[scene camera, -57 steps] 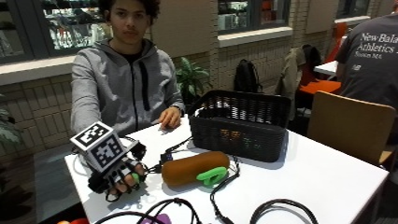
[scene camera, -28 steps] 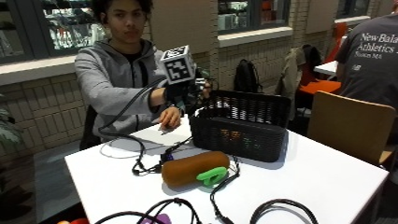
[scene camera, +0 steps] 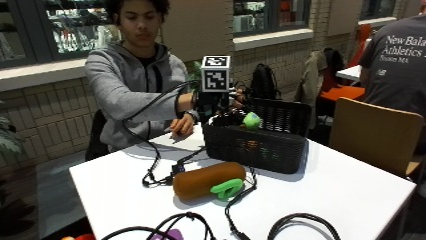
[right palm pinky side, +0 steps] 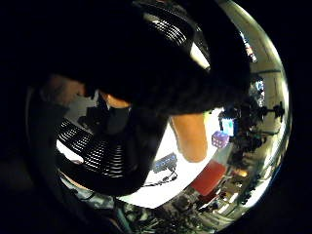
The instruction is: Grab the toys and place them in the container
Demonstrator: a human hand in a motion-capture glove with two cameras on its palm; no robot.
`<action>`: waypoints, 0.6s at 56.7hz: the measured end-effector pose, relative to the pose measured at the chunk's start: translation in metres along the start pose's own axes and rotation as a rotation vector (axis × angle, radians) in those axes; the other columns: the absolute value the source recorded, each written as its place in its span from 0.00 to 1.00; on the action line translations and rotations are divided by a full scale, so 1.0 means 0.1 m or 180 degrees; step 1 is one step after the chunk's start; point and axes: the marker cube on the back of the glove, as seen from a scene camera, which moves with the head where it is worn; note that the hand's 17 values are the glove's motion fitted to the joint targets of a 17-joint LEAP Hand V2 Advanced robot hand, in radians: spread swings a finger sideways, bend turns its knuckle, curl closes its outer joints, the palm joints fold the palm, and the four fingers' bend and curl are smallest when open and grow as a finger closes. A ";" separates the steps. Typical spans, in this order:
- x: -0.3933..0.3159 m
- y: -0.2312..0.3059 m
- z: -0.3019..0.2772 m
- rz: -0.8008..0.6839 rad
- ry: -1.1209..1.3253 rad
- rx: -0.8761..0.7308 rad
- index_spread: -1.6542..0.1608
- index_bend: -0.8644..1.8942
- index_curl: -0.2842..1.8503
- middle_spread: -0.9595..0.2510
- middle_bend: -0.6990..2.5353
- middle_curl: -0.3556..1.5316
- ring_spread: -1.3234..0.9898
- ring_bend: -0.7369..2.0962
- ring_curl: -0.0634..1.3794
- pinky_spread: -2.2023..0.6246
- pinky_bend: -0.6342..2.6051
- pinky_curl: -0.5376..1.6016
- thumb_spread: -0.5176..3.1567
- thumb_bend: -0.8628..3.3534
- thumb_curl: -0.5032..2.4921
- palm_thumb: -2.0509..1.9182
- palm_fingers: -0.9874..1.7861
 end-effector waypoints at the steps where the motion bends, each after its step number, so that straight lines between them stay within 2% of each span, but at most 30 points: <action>1: 0.08 0.03 -0.02 0.0046 -0.0026 0.0006 0.76 0.31 0.39 0.71 0.28 0.63 0.51 0.44 0.42 0.76 0.52 0.48 0.48 0.19 0.35 0.57 0.25; 12: 1.21 0.47 -0.19 0.0846 0.0118 0.0134 0.76 0.33 0.31 0.77 0.28 0.58 0.53 0.43 0.38 0.78 0.49 0.45 0.47 0.20 0.32 0.56 0.30; 23: 2.11 0.71 0.04 0.1643 0.0166 -0.0358 0.76 0.34 0.26 0.79 0.29 0.55 0.54 0.44 0.38 0.79 0.48 0.44 0.47 0.20 0.31 0.56 0.32; 34: 2.38 0.57 0.49 0.1855 0.0474 -0.0694 0.76 0.31 0.22 0.82 0.27 0.52 0.55 0.43 0.36 0.79 0.51 0.44 0.47 0.20 0.30 0.56 0.28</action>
